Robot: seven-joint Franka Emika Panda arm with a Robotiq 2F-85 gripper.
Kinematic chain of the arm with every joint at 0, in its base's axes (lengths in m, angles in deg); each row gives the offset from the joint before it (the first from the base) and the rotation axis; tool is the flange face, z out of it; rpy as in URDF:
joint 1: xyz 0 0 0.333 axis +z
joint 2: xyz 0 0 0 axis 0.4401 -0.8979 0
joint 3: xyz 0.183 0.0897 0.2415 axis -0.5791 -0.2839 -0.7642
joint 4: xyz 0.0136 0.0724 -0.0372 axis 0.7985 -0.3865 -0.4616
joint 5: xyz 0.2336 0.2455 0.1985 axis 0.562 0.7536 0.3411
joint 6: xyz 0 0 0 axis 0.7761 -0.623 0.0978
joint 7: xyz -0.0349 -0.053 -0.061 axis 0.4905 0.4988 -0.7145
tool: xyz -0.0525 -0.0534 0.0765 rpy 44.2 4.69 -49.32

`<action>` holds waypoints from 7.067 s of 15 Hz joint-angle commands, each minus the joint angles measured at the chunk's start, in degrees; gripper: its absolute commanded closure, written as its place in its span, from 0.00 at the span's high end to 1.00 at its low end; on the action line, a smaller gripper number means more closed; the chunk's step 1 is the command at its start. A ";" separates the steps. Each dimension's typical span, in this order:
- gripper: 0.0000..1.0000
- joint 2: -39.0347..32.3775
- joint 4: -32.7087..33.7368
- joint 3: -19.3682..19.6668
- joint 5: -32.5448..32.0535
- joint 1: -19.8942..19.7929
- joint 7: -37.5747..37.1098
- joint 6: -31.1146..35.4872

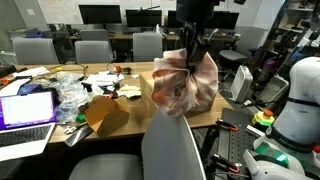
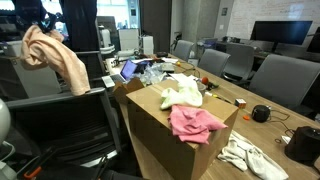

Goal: Put the clothes on the head rest of the chair

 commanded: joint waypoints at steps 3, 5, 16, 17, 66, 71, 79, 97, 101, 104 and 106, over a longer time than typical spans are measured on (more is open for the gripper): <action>0.05 1.80 -0.66 -1.49 -0.24 3.02 5.72 -1.56; 0.05 0.34 -0.22 -2.27 -0.74 3.57 6.18 -1.10; 0.05 -12.64 3.22 -7.03 -2.31 3.51 2.67 -1.22; 0.05 -13.42 3.24 -7.05 -2.43 3.32 1.98 -0.92; 1.00 -10.31 1.01 4.80 4.37 -8.88 -18.20 2.60; 1.00 -4.99 1.56 10.37 7.11 -14.24 -19.29 3.04; 1.00 -3.87 -0.14 18.63 9.49 -23.00 -21.24 7.63; 1.00 -20.39 0.77 26.52 7.62 -31.66 -23.32 22.23; 1.00 -22.39 0.03 28.29 8.56 -33.04 -24.28 22.37; 1.00 -23.40 -0.63 29.07 9.26 -33.68 -25.00 22.18; 1.00 -24.40 -0.83 29.29 9.63 -33.87 -25.57 22.32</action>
